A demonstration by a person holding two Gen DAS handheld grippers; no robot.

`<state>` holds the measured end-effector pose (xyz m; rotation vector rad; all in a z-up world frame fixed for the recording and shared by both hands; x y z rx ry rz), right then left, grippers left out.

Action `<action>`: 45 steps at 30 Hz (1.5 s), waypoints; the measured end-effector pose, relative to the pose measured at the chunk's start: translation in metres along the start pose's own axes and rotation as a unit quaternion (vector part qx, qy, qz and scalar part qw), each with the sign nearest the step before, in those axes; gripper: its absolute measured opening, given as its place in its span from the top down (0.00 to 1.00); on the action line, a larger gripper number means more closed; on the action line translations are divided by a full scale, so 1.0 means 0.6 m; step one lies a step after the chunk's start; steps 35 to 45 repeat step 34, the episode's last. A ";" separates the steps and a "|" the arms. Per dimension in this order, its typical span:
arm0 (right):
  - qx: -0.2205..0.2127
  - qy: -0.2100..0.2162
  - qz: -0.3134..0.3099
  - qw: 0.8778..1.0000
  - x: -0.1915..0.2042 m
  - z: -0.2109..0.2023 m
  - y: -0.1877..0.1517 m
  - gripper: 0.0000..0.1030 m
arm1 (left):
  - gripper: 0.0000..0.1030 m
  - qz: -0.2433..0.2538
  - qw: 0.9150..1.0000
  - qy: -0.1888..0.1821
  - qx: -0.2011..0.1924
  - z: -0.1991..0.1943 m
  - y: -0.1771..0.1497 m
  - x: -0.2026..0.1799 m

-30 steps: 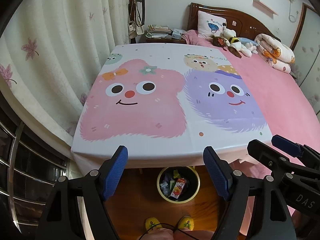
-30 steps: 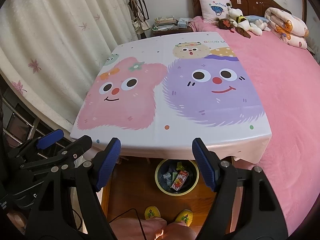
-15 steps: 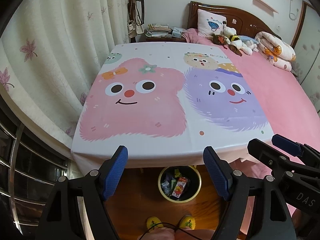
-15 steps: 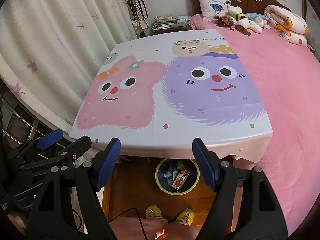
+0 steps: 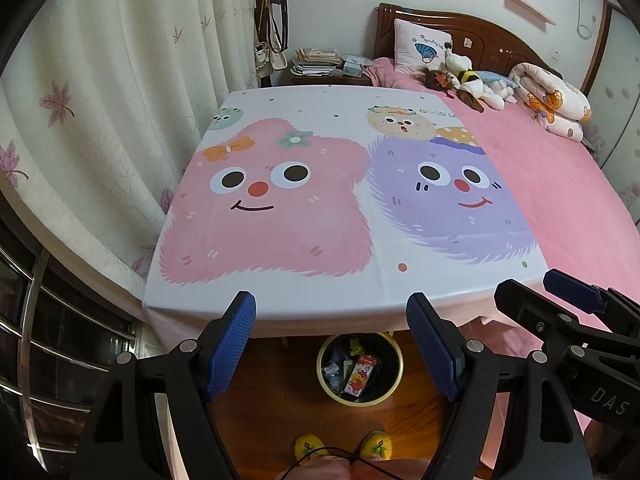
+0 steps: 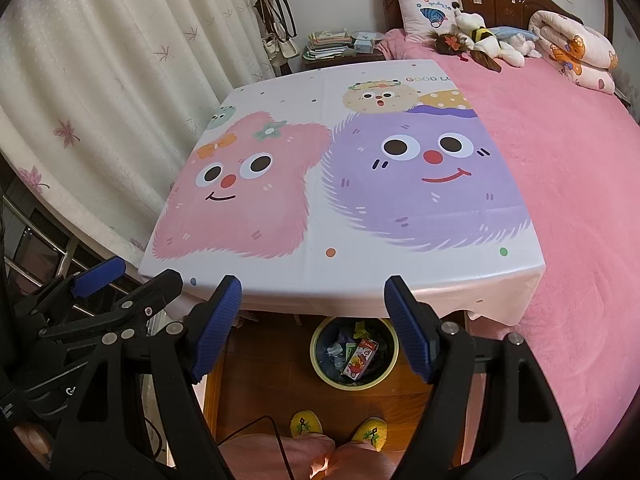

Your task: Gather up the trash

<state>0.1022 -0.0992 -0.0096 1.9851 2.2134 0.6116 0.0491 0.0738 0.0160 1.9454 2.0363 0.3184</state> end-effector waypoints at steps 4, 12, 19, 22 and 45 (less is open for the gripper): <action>0.000 0.000 0.000 1.000 0.000 -0.001 0.000 0.30 | 0.23 0.000 1.000 0.000 0.000 0.000 0.000 0.000; 0.001 0.000 0.000 1.000 0.002 0.000 -0.001 0.30 | 0.23 0.001 1.000 0.000 0.002 0.003 0.000 0.002; 0.005 0.004 -0.006 1.000 -0.004 0.003 -0.007 0.30 | 0.23 0.002 1.000 0.000 0.003 0.008 -0.005 0.010; 0.007 0.005 -0.007 1.000 -0.004 0.006 -0.008 0.30 | 0.23 0.002 1.000 0.000 0.004 0.010 -0.007 0.012; 0.011 0.009 -0.008 1.000 -0.005 0.009 -0.011 0.30 | 0.23 0.002 1.000 0.002 0.004 0.014 -0.012 0.020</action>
Point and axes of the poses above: each gripper's, at about its wrist camera, not at the fingertips, and z roughly the way its jaws point, x to its left, y to its top, the point moved 7 cm from there along z, roughly the way its jaws point, and after that the axes turned 14 degrees about x, right-handed, at the moved point
